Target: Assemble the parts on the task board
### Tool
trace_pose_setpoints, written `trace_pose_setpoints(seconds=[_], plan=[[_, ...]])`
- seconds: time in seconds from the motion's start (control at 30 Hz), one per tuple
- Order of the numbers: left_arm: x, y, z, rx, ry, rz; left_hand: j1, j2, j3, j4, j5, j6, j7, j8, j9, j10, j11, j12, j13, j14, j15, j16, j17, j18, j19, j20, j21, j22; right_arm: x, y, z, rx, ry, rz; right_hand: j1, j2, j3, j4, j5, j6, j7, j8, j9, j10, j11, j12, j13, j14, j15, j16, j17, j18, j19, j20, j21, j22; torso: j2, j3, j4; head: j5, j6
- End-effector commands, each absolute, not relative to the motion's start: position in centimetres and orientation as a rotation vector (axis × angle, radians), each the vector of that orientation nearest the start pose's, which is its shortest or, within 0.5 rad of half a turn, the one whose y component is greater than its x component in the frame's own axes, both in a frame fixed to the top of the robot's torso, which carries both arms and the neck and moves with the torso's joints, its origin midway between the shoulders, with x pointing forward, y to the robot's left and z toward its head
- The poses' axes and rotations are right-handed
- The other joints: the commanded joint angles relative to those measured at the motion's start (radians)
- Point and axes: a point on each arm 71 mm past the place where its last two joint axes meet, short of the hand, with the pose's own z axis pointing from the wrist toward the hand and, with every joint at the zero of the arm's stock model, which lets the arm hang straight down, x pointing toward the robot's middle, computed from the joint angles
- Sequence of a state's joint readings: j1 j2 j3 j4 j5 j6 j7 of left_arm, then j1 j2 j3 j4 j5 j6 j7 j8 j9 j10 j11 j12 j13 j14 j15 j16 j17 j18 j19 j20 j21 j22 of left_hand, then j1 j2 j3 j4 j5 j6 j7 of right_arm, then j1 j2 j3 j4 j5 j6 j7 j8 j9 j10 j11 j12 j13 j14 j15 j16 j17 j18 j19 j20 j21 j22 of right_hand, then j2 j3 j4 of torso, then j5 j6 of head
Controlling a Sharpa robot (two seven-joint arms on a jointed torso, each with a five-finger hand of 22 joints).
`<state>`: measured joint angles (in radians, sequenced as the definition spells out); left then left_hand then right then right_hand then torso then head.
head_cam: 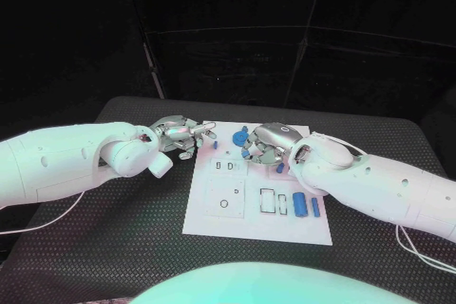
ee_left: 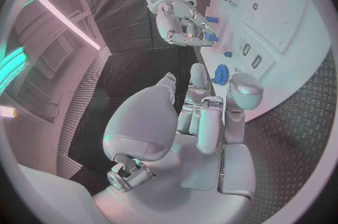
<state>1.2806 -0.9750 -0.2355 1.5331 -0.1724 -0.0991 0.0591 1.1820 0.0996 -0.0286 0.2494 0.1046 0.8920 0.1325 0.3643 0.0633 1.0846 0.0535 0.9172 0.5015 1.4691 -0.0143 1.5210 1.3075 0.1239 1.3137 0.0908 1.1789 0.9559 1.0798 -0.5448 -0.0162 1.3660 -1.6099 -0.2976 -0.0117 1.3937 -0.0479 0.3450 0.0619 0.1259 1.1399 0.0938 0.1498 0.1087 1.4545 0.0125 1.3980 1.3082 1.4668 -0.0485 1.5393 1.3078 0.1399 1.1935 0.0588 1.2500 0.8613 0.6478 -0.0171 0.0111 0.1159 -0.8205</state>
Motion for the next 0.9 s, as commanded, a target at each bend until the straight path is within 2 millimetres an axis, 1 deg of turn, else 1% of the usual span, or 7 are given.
trace_pose_setpoints(seconds=[0.03, 0.1, 0.23, 0.4, 0.5, 0.67, 0.9], plan=[[46.3, 26.4, -22.6, -1.064, 1.918, -1.258, 0.011, -0.001, -0.008, -0.002, -0.001, -0.001, 0.008, -0.006, 0.001, -0.002, 0.004, -0.005, -0.002, 0.073, 0.000, -0.006, 0.171, -0.001, -0.008, 0.000, -0.007, -0.008, 47.1, -7.1, -23.8, -0.561, 1.679, 0.898, 0.009, 0.007, -0.002, -0.007, -0.001, 0.008, -0.004, 0.009, 0.015, 0.007, -0.001, 0.003, 0.079, 0.092, -0.005, 0.004, 0.209, -0.011, 0.004, 0.000, 0.002, -0.002, 0.001, -0.0008, 0.0016, 0.002, 0.001], [46.3, 26.3, -22.6, -1.063, 1.916, -1.259, 0.011, -0.001, -0.008, -0.002, -0.001, -0.001, 0.008, -0.006, 0.001, -0.002, 0.004, -0.005, -0.002, 0.073, 0.000, -0.006, 0.171, -0.001, -0.008, 0.000, -0.007, -0.008, 47.3, -6.9, -23.8, -0.577, 1.677, 0.901, 0.009, 0.006, -0.003, -0.007, -0.003, 0.009, -0.004, 0.009, 0.016, 0.007, -0.001, 0.003, 0.079, 0.092, -0.005, 0.004, 0.209, -0.011, 0.004, 0.000, 0.002, -0.003, 0.001, -0.0011, 0.0027, 0.002, 0.000], [46.3, 26.1, -22.6, -1.061, 1.913, -1.262, 0.011, 0.000, -0.012, -0.002, -0.001, -0.002, 0.009, -0.010, 0.001, -0.004, 0.005, -0.007, -0.003, 0.073, 0.000, -0.007, 0.171, 0.000, -0.010, 0.001, -0.009, -0.010, 47.5, -6.3, -23.9, -0.624, 1.669, 0.907, 0.008, 0.005, -0.005, -0.008, -0.007, 0.009, -0.004, 0.010, 0.016, 0.006, -0.001, 0.002, 0.077, 0.092, -0.004, 0.004, 0.208, -0.010, 0.002, 0.000, 0.000, -0.005, 0.002, -0.0011, 0.0024, 0.005, -0.002], [46.4, 26.0, -22.5, -1.057, 1.911, -1.264, 0.011, 0.000, -0.012, -0.002, -0.001, -0.002, 0.009, -0.010, 0.001, -0.004, 0.005, -0.007, -0.003, 0.073, 0.000, -0.007, 0.171, 0.000, -0.010, 0.001, -0.009, -0.010, 47.5, -5.7, -23.9, -0.660, 1.660, 0.918, 0.007, 0.003, -0.008, -0.008, -0.008, 0.009, -0.003, 0.010, 0.017, 0.005, 0.000, 0.000, 0.076, 0.092, -0.004, 0.003, 0.207, -0.010, 0.001, 0.000, 0.000, -0.006, 0.001, -0.0001, -0.0006, 0.007, -0.007], [46.4, 25.8, -22.5, -1.054, 1.911, -1.268, 0.011, 0.001, -0.013, -0.001, -0.001, -0.002, 0.010, -0.011, 0.001, -0.005, 0.006, -0.008, -0.004, 0.072, 0.001, -0.008, 0.169, 0.000, -0.012, 0.001, -0.011, -0.013, 47.7, -5.6, -23.9, -0.670, 1.660, 0.915, 0.006, 0.002, -0.009, -0.008, -0.007, 0.009, -0.003, 0.010, 0.017, 0.005, 0.000, 0.000, 0.075, 0.092, -0.003, 0.003, 0.207, -0.010, 0.000, 0.000, -0.001, -0.006, 0.000, -0.0001, -0.0013, 0.010, -0.009], [46.4, 25.6, -22.4, -1.049, 1.909, -1.275, 0.012, 0.002, -0.014, -0.001, -0.001, -0.002, 0.010, -0.012, 0.001, -0.006, 0.006, -0.009, -0.004, 0.072, 0.001, -0.008, 0.169, 0.000, -0.012, 0.001, -0.011, -0.013, 47.8, -5.4, -24.1, -0.678, 1.656, 0.908, 0.006, 0.001, -0.011, -0.009, -0.006, 0.008, -0.003, 0.010, 0.017, 0.003, 0.000, -0.002, 0.074, 0.092, -0.003, 0.004, 0.208, -0.010, -0.001, 0.000, -0.001, -0.008, -0.001, 0.0010, -0.0025, 0.008, -0.013], [46.5, 25.5, -22.4, -1.045, 1.905, -1.281, 0.012, 0.003, -0.014, -0.002, -0.001, -0.001, 0.010, -0.013, 0.001, -0.007, 0.006, -0.010, -0.005, 0.072, 0.001, -0.008, 0.169, 0.000, -0.012, 0.002, -0.011, -0.013, 48.3, -5.0, -24.1, -0.669, 1.638, 0.895, 0.003, -0.005, -0.020, -0.011, -0.002, -0.004, 0.002, 0.004, 0.017, -0.002, 0.004, -0.006, 0.070, 0.092, 0.000, 0.004, 0.208, -0.009, -0.006, 0.002, -0.004, -0.012, 0.000, 0.0007, 0.0008, 0.005, -0.013]])
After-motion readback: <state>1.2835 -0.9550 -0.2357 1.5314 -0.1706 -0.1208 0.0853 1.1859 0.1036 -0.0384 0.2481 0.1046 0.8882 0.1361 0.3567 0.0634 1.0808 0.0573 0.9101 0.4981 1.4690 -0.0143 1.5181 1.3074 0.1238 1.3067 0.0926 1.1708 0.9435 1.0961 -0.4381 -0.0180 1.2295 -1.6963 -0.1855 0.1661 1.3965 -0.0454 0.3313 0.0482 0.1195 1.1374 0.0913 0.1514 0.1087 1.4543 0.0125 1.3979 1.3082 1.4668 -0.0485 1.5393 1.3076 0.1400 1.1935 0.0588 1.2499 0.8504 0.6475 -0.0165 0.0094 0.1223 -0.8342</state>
